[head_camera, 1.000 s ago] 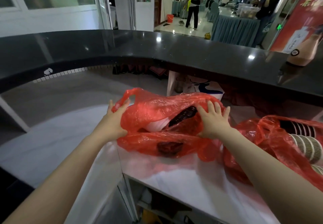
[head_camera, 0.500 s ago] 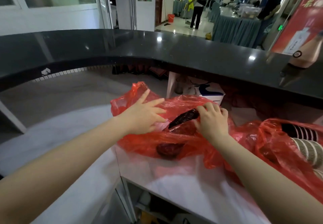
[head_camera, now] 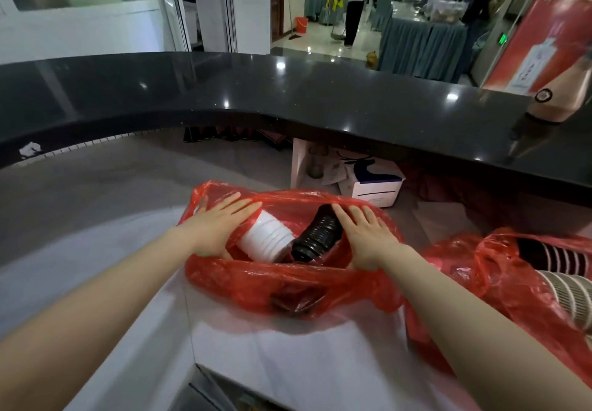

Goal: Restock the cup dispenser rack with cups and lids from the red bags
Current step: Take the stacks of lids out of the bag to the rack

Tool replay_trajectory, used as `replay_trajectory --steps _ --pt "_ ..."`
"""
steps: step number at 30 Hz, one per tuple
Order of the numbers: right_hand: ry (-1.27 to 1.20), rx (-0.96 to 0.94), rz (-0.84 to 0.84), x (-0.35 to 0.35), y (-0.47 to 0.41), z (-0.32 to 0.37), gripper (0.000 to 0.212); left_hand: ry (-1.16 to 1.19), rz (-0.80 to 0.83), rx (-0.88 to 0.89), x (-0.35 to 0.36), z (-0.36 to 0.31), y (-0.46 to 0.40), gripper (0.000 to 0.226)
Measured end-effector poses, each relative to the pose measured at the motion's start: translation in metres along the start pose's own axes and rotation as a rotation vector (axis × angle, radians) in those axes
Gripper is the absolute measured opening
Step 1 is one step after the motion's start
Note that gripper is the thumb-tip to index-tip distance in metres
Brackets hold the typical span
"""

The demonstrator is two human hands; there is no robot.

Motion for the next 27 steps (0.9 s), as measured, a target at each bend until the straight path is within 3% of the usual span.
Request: replay_trajectory --steps 11,17,22,27 --pt "-0.352 -0.067 0.010 -0.008 -0.053 -0.003 0.099 0.536 -0.206 -0.098 0.027 0.035 -0.042 0.117" --pt "-0.352 -0.052 -0.041 -0.002 -0.070 -0.003 0.088 0.752 -0.277 -0.217 0.037 0.042 -0.055 0.116" --pt "-0.102 -0.066 -0.100 -0.007 -0.071 0.000 0.103 0.668 -0.287 -0.164 0.027 0.036 -0.053 0.125" --pt "-0.173 -0.113 0.085 -0.025 -0.056 0.005 0.116 0.474 -0.308 -0.164 0.004 0.027 -0.028 0.118"
Point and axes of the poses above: each hand's wrist, its own y-axis away from the middle knuckle, its own x-axis out of the palm, z = x × y, the point moved 6 cm from there along -y, towards the middle knuckle, and after that the axes turned 5 degrees about -y, right-handed, at the moved point
